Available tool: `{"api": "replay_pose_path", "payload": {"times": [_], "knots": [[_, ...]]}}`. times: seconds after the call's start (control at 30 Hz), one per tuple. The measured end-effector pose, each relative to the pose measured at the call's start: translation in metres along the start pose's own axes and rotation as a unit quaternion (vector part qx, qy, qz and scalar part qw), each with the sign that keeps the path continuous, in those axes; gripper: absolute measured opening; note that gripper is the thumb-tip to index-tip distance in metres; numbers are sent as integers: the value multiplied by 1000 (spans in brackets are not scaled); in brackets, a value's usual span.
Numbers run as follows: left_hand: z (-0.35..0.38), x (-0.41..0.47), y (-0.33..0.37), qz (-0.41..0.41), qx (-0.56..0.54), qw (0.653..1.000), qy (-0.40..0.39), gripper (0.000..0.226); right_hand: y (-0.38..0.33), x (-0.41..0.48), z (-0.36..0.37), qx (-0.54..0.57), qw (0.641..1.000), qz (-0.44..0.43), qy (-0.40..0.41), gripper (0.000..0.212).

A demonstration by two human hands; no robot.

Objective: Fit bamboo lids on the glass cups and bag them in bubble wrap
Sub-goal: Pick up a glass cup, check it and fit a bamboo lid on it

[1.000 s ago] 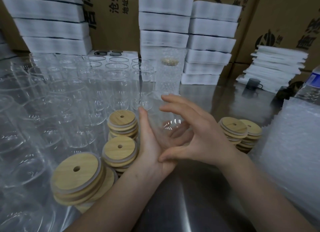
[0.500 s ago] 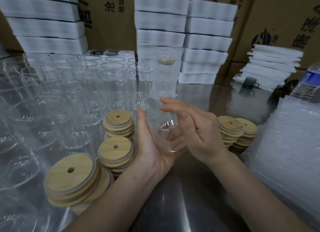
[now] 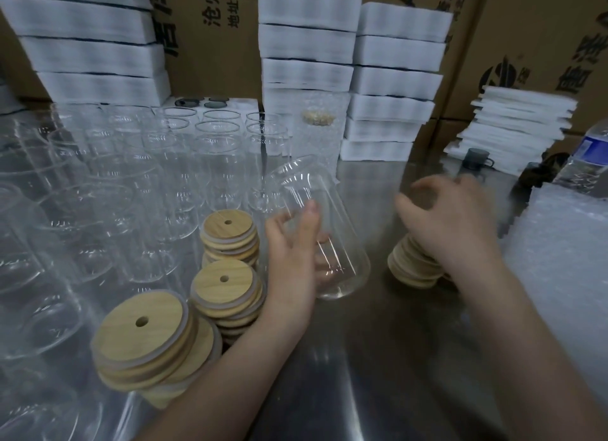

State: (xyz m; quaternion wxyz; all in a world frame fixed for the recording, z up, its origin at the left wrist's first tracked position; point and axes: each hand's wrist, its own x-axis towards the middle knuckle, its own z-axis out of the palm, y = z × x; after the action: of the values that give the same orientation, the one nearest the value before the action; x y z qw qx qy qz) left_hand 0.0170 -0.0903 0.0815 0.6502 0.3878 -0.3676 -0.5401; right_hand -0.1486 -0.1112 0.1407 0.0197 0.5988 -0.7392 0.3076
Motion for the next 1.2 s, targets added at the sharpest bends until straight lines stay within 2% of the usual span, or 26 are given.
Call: {"api": "replay_pose_path", "payload": {"times": [0.07, 0.13, 0.4, 0.57, 0.7, 0.87, 0.93, 0.97, 1.03, 1.1, 1.13, 1.2], "knots": [[0, -1, -4, 58, 85, 994, 24, 60, 3, -1, -5, -84, 991, 48, -96, 68], [-1, -4, -6, 104, 156, 982, 38, 73, 3, -2, -5, -131, 978, 60, -149, 76], [-5, 3, -14, 137, 240, 959, 65, 86, 3, 1, -4, -128, 976, 55, -169, 64], [-5, 5, -16, 134, 262, 953, 68, 86, 4, 3, 0, -82, 986, 38, -140, 54], [-4, 5, -17, 143, 281, 946, 70, 90, 8, 3, 7, -38, 995, 25, -87, 45], [-2, 5, -16, 161, 304, 936, 75, 96, 5, 1, 11, 127, 989, -57, 43, 40], [-2, 6, -17, 171, 321, 928, 83, 96, 0, -2, 12, 238, 966, -60, 82, 33], [-2, 6, -17, 177, 331, 922, 91, 96, -4, -3, 13, 315, 945, -42, 76, 28], [-3, 7, -15, 184, 345, 914, 103, 99, -12, -4, 14, 481, 876, 28, 25, 19], [-2, 5, -13, 189, 339, 916, 101, 107, -19, -4, 16, 600, 790, 122, -35, 21], [-2, 4, -12, 196, 335, 916, 98, 111, -22, -4, 16, 632, 757, 158, -58, 23], [0, 2, -11, 218, 341, 909, 97, 113, -23, -5, 19, 666, 716, 185, -96, 24]]}}
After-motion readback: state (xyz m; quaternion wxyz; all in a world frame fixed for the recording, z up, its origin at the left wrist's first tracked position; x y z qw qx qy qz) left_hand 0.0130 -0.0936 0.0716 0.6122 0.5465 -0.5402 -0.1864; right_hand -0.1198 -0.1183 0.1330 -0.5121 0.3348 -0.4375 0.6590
